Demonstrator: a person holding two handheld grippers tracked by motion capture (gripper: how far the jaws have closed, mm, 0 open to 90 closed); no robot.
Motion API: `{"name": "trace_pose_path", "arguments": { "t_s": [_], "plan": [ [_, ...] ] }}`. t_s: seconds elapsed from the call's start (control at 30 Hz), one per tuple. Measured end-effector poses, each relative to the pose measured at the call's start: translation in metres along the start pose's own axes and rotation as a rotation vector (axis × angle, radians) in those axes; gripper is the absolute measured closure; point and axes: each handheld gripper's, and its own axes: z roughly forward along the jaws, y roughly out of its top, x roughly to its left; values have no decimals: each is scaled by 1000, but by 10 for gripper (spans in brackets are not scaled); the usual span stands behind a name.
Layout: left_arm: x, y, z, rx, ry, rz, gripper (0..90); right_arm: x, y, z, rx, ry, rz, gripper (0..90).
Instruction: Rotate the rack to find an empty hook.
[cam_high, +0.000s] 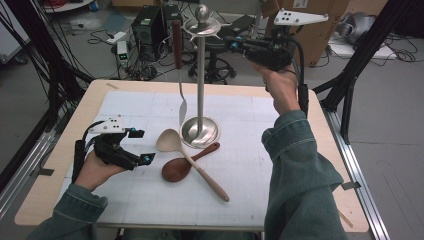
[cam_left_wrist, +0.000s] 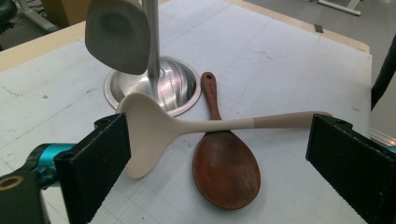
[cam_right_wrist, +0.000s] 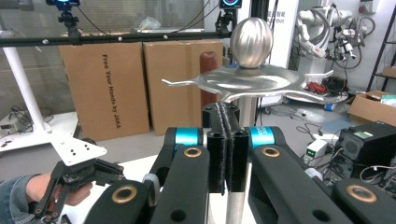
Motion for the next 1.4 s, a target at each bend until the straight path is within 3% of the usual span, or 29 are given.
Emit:
{"name": "trace_pose_path", "arguments": {
  "t_s": [0.77,1.4],
  "plan": [
    [0,0,-1,-7,2,-3,70,10,4,17,15,33,-16,893],
    [0,0,-2,-11,5,-4,70,26,6,50,16,52,-16,894]
  ]
}}
